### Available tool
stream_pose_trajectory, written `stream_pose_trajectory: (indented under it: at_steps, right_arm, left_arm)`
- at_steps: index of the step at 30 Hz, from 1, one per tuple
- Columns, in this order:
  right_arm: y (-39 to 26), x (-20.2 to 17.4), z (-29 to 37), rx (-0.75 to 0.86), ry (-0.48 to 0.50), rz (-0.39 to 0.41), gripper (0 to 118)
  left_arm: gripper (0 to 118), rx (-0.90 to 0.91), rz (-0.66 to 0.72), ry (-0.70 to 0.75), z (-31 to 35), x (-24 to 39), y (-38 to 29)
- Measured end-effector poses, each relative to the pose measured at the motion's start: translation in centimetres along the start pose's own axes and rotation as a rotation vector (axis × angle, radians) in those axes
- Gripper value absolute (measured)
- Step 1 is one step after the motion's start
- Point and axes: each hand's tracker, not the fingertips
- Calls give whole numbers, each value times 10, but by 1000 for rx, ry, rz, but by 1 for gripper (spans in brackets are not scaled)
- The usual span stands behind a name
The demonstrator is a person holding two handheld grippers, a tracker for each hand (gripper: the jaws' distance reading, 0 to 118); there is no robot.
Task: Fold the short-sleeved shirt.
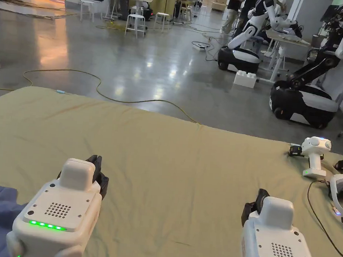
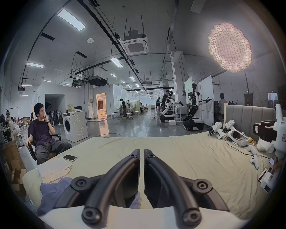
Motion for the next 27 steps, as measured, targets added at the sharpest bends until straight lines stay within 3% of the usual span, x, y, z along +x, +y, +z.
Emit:
stream_pose_trajectory:
  at_steps: [4,6,11,12,13,14,15,20,22,24,27]
  right_arm:
    - [2,2,-1,-10,6,22,0]
    - [4,10,-2,-19,6,-108,0]
    - [5,39,-4,-27,-15,-572,0]
    - [5,42,-5,-37,-32,-603,0]
    - [7,42,-7,-47,-45,-577,0]
    - [10,38,-8,-56,-54,-461,0]
    - [13,30,-10,-46,-39,-286,0]
    - [-12,-27,-10,107,23,952,0]
    - [-34,-32,-9,180,67,1300,0]
    - [-44,-30,-9,208,109,1424,0]
    - [-36,-35,-9,163,115,1234,0]
  left_arm:
    - [6,-6,48,-16,0,-5,2]
    - [6,0,171,-57,1,-13,5]
    - [6,24,561,-96,4,-37,12]
    - [6,27,546,-71,6,-36,16]
    - [6,29,492,-56,7,-33,21]
    - [6,29,369,-39,6,-27,26]
    - [6,21,201,-20,6,-19,31]
    - [6,-24,-802,42,-9,27,18]
    - [6,2,-1071,59,-14,36,2]
    - [5,23,-1183,51,-15,36,-5]
    - [5,4,-1018,45,-21,31,-3]
